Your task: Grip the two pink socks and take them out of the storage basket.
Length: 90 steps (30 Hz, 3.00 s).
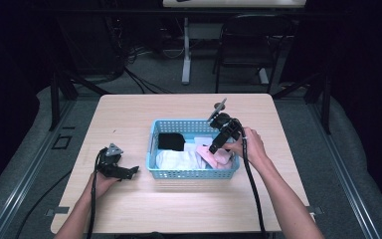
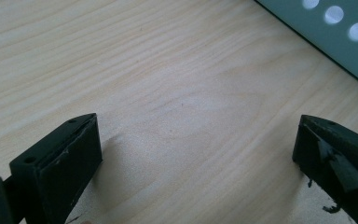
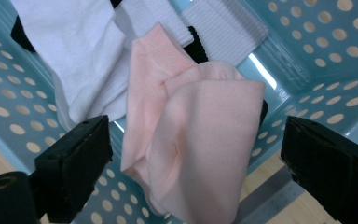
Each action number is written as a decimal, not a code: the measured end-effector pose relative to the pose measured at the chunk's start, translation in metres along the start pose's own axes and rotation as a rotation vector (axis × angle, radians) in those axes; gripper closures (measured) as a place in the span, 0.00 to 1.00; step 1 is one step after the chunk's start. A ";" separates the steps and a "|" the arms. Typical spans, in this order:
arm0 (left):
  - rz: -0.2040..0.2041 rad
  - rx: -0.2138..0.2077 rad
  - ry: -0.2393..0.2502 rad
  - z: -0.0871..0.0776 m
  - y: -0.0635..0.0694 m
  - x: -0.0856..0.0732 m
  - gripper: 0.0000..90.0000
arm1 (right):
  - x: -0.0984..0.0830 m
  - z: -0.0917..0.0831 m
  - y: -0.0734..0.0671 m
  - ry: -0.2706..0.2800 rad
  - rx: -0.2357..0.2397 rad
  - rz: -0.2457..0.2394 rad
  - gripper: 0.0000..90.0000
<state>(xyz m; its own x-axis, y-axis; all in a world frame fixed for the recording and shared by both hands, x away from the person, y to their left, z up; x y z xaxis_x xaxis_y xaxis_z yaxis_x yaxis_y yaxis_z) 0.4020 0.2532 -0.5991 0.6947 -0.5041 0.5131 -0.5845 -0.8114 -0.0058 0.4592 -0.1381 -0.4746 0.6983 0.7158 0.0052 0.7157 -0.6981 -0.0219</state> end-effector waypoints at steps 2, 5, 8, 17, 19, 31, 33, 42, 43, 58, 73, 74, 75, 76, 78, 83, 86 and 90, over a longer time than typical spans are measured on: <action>0.001 0.000 0.000 0.000 0.000 0.000 0.01 | 0.003 0.004 0.000 -0.016 -0.010 0.001 0.12; 0.001 0.000 0.000 0.000 0.000 0.000 0.01 | 0.006 0.012 0.000 -0.044 -0.024 0.000 0.15; 0.001 -0.001 0.000 0.000 0.000 0.000 0.01 | 0.007 0.020 0.001 -0.055 -0.014 0.018 0.19; 0.002 -0.001 0.000 0.000 0.000 0.000 0.01 | 0.006 0.028 0.002 -0.095 -0.036 0.027 0.54; 0.002 -0.001 0.000 0.000 0.000 0.000 0.01 | 0.006 0.029 0.002 -0.107 -0.033 0.023 0.63; 0.001 -0.002 0.000 0.000 0.000 0.000 0.01 | 0.002 0.001 -0.004 -0.062 -0.023 0.020 0.90; 0.001 -0.002 0.000 0.000 0.000 0.000 0.01 | 0.000 -0.011 -0.004 -0.050 -0.012 0.012 0.90; 0.001 -0.002 0.000 0.000 0.000 0.000 0.01 | -0.005 -0.029 -0.003 -0.017 0.001 0.017 0.90; 0.001 -0.003 0.001 0.000 0.000 0.000 0.01 | -0.006 -0.032 -0.003 -0.007 0.001 0.016 0.90; 0.003 -0.007 -0.004 0.000 0.000 0.000 0.01 | -0.019 -0.082 -0.003 0.093 0.026 -0.003 0.91; 0.003 -0.007 -0.004 0.000 0.000 0.000 0.01 | -0.050 -0.112 0.015 0.139 0.013 0.047 0.91; 0.003 -0.007 -0.004 0.000 0.000 0.000 0.01 | -0.052 -0.113 0.017 0.143 0.014 0.053 0.91; 0.004 -0.007 -0.004 0.000 0.000 0.000 0.01 | -0.055 -0.114 0.019 0.141 0.013 0.056 0.91; 0.003 -0.007 -0.004 0.000 0.000 0.000 0.01 | -0.059 -0.115 0.022 0.140 0.009 0.067 0.91; 0.004 -0.007 -0.005 0.000 0.000 0.000 0.01 | -0.061 -0.116 0.024 0.144 0.009 0.075 0.91; 0.004 -0.007 -0.004 0.000 0.000 0.000 0.01 | -0.076 -0.118 0.035 0.138 0.000 0.103 0.91; 0.004 -0.007 -0.004 0.000 0.000 0.000 0.01 | -0.085 -0.117 0.042 0.134 -0.002 0.126 0.91; 0.003 -0.007 -0.004 0.000 0.000 0.000 0.01 | -0.099 -0.112 0.053 0.131 -0.007 0.162 0.91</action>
<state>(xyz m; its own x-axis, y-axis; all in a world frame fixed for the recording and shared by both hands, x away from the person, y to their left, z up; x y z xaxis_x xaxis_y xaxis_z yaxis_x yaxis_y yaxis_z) 0.4021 0.2534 -0.5988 0.6944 -0.5080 0.5097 -0.5896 -0.8077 -0.0018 0.4297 -0.2477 -0.3645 0.7994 0.5860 0.1324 0.5939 -0.8041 -0.0266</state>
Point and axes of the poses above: each handheld gripper's, and its own axes: z roughly forward along the jaws, x roughly out of its top, y roughly to its right, the point moved 1 cm from there along z, roughly forward along the jaws, and after that the axes turned 15 degrees about -y, right-handed, at the moved point
